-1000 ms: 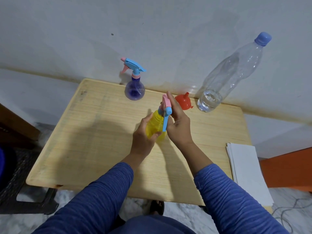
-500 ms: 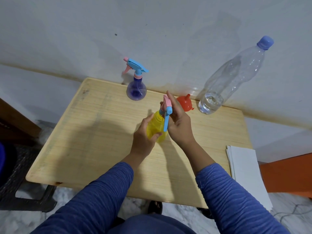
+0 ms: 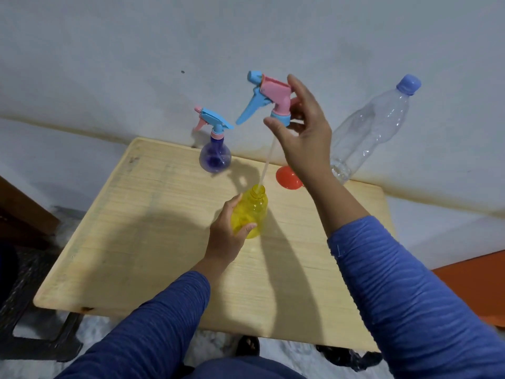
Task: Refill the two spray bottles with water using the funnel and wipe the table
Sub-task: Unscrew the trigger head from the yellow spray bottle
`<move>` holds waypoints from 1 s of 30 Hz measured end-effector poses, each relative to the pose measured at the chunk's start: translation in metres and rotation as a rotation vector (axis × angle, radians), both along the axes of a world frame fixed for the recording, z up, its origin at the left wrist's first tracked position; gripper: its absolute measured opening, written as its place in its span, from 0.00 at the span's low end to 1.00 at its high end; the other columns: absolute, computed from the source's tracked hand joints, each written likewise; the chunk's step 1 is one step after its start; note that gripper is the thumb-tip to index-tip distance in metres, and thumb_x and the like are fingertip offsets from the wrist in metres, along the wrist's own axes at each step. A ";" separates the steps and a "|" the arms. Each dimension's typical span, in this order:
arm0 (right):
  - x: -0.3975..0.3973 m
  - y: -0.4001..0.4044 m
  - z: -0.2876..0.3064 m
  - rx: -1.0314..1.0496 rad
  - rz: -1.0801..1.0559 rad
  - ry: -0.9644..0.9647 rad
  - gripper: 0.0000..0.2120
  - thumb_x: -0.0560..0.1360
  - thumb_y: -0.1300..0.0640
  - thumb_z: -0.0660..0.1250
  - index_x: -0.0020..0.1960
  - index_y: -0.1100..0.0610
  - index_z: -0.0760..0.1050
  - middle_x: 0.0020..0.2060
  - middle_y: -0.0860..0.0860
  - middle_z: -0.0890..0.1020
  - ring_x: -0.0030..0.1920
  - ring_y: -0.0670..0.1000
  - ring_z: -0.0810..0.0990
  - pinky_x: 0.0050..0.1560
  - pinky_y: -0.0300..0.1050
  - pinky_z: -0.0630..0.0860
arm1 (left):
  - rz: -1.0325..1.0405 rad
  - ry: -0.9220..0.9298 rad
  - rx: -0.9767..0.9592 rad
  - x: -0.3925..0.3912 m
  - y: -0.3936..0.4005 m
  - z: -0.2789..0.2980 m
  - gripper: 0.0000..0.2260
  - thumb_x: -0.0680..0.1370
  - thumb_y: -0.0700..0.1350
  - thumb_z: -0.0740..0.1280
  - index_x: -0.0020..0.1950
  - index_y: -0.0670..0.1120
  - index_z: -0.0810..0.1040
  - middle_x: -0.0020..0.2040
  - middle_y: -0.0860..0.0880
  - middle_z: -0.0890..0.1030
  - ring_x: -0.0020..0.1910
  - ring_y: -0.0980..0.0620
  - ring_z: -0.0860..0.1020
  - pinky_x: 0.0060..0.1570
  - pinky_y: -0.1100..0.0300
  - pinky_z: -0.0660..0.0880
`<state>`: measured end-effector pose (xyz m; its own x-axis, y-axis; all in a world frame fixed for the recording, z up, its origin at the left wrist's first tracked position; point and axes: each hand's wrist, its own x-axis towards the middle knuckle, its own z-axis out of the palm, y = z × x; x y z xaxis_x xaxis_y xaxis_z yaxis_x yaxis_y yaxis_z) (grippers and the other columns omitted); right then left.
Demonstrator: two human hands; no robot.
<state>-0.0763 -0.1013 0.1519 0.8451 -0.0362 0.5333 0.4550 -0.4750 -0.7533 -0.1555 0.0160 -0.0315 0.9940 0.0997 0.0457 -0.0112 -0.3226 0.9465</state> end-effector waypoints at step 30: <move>0.016 -0.088 -0.163 -0.550 -0.010 0.700 0.31 0.71 0.57 0.71 0.72 0.54 0.66 0.52 0.60 0.81 0.53 0.59 0.78 0.52 0.43 0.70 | 0.024 -0.097 0.071 -0.003 -0.006 0.006 0.30 0.71 0.62 0.65 0.71 0.60 0.59 0.65 0.66 0.66 0.60 0.71 0.65 0.52 0.83 0.60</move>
<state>-0.0600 -0.1894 -0.0108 0.9849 0.0639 -0.1611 -0.0299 -0.8530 -0.5211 -0.1588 0.0098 -0.0256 0.9819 0.1164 0.1493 -0.0930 -0.3904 0.9159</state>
